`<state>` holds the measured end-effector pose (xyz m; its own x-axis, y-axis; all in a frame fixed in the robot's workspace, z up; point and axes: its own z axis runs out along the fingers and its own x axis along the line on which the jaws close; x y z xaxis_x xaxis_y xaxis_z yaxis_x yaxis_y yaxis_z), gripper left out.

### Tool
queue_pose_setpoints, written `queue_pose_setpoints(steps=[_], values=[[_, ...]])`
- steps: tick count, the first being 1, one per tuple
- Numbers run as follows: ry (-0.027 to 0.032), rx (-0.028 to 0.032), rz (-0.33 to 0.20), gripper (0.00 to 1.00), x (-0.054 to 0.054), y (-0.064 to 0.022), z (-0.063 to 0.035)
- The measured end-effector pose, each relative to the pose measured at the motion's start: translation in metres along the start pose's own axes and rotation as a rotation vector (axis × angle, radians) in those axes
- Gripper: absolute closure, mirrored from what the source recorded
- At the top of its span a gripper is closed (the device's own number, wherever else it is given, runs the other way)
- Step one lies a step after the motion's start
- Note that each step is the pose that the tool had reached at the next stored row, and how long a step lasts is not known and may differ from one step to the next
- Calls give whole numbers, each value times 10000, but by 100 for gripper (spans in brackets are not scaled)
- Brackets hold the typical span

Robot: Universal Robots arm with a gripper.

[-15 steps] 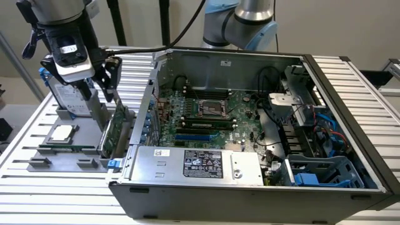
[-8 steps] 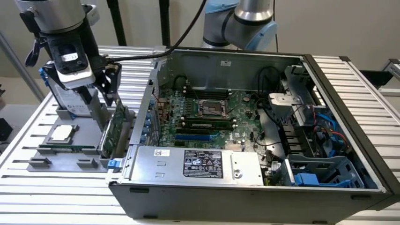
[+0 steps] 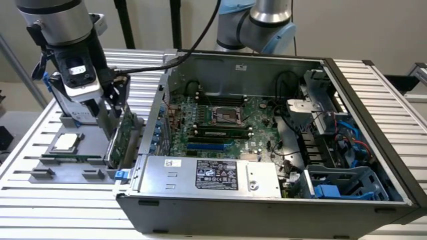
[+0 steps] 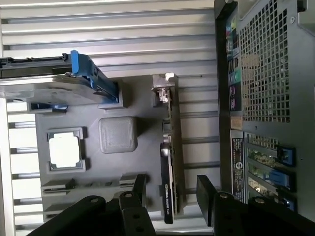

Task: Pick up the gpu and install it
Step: 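Pick up the gpu and move the gpu toward the slot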

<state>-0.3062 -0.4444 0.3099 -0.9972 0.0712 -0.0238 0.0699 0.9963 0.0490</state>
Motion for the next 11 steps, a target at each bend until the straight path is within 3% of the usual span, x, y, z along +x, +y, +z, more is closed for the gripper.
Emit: queue_pose_setpoints(steps=[11], values=[[-10,-1,0,0,15,-9,199]])
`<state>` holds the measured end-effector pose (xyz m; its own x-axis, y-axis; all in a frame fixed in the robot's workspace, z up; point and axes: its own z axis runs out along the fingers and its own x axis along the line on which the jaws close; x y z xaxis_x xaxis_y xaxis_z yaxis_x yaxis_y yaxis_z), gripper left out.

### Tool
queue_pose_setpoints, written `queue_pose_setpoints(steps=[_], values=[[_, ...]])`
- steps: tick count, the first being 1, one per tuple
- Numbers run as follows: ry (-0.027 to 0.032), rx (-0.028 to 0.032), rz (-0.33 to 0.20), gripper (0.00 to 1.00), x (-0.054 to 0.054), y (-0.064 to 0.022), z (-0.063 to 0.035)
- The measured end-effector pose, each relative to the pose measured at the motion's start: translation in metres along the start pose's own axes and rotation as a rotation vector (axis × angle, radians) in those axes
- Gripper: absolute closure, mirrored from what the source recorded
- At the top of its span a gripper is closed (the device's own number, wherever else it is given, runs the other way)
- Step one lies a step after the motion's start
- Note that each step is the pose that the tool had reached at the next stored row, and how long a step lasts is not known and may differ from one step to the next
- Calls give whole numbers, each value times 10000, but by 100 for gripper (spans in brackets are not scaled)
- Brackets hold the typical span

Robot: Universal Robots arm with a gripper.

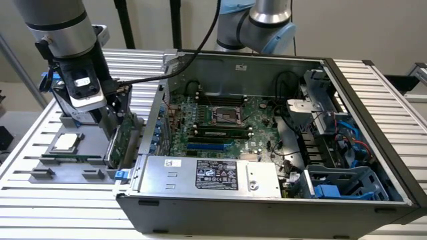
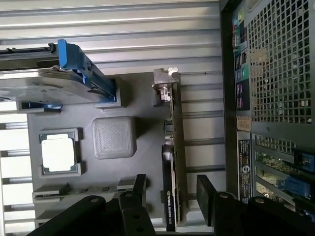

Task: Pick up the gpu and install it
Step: 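Pick up the gpu and move the gpu toward the slot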

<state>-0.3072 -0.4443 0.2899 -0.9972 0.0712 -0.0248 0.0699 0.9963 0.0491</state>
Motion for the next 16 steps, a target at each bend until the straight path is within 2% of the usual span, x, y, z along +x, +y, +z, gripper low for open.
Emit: queue_pose_setpoints(steps=[11,16], values=[[-39,-3,-3,0,8,-8,201],[-105,-7,-11,0,10,-11,290]])
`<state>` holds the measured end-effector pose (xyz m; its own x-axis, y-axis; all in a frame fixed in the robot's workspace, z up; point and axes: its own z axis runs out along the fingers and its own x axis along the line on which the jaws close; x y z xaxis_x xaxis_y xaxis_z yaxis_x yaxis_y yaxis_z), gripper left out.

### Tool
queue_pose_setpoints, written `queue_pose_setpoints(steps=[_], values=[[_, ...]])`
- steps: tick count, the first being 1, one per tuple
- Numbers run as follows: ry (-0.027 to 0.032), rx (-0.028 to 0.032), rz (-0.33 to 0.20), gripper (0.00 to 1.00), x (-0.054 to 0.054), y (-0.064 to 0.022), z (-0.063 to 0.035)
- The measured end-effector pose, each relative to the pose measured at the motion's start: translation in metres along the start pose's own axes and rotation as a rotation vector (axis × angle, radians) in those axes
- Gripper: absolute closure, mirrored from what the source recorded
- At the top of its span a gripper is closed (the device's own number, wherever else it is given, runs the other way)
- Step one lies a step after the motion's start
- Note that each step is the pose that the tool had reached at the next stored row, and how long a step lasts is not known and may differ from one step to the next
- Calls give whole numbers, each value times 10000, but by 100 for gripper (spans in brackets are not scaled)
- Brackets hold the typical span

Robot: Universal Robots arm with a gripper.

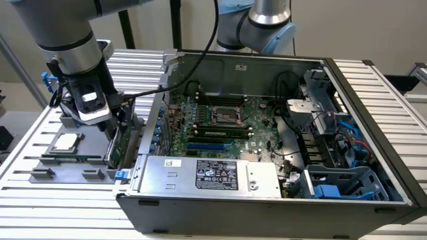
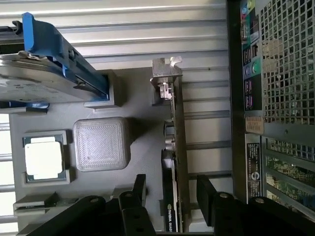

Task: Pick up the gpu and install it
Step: 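Pick up the gpu and move the gpu toward the slot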

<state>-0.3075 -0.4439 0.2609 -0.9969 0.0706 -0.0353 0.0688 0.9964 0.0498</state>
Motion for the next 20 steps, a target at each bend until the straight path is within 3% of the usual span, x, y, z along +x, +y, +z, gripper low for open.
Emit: queue_pose_setpoints(steps=[8,13,20], values=[[-188,-14,-13,0,22,-9,145],[-424,-31,-24,0,66,-12,193],[-462,-35,-26,0,111,-3,196]])
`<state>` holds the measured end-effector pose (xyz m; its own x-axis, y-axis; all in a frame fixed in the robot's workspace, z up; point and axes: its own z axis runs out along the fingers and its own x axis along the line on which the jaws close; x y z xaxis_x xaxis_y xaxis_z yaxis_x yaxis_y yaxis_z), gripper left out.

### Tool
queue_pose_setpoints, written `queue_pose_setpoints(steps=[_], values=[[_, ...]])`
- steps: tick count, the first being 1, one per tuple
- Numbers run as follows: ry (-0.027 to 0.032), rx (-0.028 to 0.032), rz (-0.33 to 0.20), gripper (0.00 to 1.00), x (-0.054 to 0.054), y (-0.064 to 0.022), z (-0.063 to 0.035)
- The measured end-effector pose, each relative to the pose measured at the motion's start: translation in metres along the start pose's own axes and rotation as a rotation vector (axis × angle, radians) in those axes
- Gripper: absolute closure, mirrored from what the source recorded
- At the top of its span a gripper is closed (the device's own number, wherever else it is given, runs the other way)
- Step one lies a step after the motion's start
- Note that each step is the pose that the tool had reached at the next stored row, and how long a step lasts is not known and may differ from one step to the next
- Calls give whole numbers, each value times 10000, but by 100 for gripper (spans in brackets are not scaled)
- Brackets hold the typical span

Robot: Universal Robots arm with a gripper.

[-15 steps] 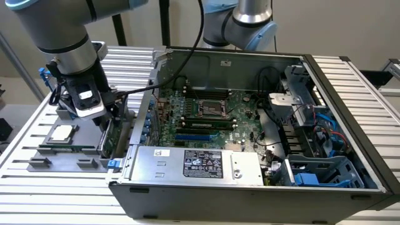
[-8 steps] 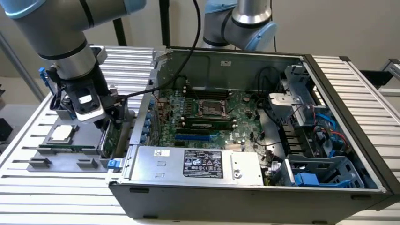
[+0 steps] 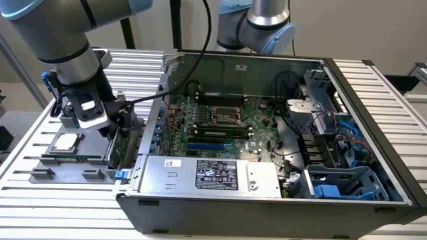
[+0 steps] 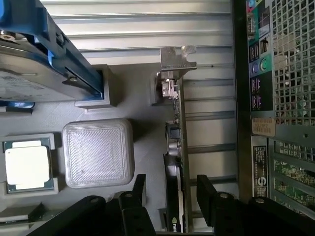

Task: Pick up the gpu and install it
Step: 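Pick up the gpu and move the gpu toward the slot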

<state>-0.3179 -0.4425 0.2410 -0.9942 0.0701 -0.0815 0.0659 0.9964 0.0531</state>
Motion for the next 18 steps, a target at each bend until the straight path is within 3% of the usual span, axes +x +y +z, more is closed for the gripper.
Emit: queue_pose_setpoints(steps=[3,9,18], values=[[-28,-2,-1,0,4,15,7],[-165,-9,-8,0,7,23,33],[-184,-13,-7,0,10,31,58]])
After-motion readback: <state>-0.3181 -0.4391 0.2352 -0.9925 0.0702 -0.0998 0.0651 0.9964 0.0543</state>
